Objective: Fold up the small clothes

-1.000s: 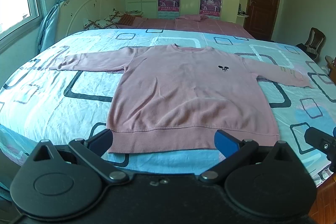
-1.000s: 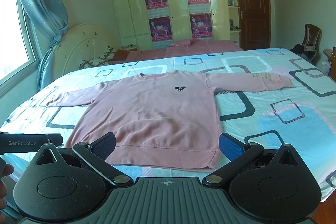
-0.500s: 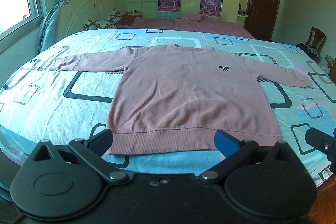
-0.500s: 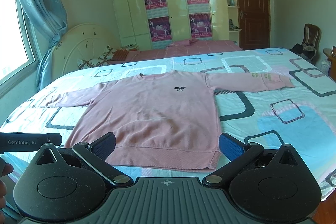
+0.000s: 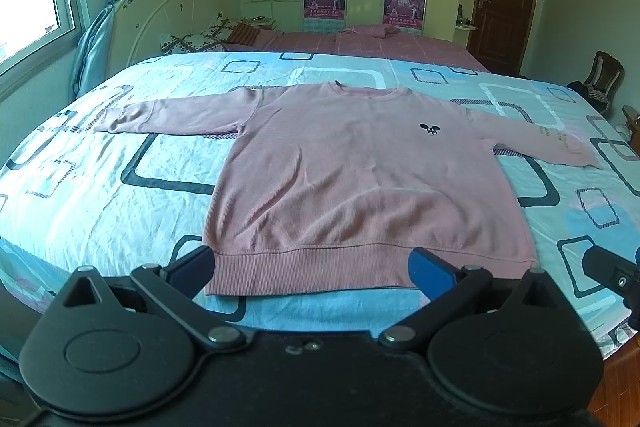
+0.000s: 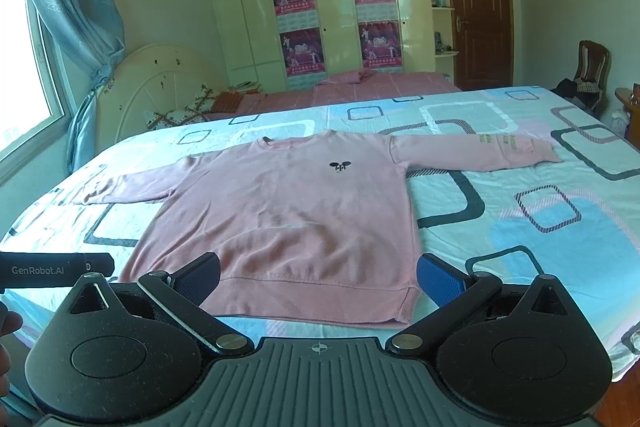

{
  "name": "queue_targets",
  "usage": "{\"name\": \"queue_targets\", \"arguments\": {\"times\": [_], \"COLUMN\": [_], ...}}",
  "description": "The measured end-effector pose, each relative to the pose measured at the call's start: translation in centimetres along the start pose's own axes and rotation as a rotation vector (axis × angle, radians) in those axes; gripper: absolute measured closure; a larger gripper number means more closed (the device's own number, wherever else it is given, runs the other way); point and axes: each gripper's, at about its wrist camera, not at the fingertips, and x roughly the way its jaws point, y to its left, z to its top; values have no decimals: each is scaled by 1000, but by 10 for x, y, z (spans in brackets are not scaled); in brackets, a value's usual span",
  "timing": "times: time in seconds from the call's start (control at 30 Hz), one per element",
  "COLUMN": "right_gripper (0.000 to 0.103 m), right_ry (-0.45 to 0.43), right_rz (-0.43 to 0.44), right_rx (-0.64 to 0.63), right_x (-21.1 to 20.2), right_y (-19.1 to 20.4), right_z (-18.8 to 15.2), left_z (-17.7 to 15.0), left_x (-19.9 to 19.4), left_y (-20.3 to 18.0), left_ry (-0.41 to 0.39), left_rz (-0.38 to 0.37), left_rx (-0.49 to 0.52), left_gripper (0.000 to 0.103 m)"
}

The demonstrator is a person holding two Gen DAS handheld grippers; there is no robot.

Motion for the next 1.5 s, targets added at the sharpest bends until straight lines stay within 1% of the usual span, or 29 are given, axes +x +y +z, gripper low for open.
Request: {"name": "queue_targets", "arguments": {"times": [0.37, 0.7, 1.0, 1.33, 1.5], "right_gripper": [0, 0, 0, 0, 0], "right_ry": [8, 20, 52, 81, 94], "right_rz": [-6, -59, -139, -240, -290], "right_rx": [-1, 10, 42, 80, 113], "right_x": [10, 36, 84, 155, 191], "right_y": [-4, -23, -44, -66, -80], "right_z": [3, 13, 36, 71, 87], "left_z": [6, 24, 53, 101, 124], "left_x": [11, 41, 92, 164, 194], "left_y": [0, -3, -5, -3, -1], "left_ry": [12, 33, 66, 89, 96], "left_rz": [17, 20, -3, -43, -36], "left_rx": [-2, 5, 5, 23, 40], "left_gripper": [1, 1, 1, 1, 1]}}
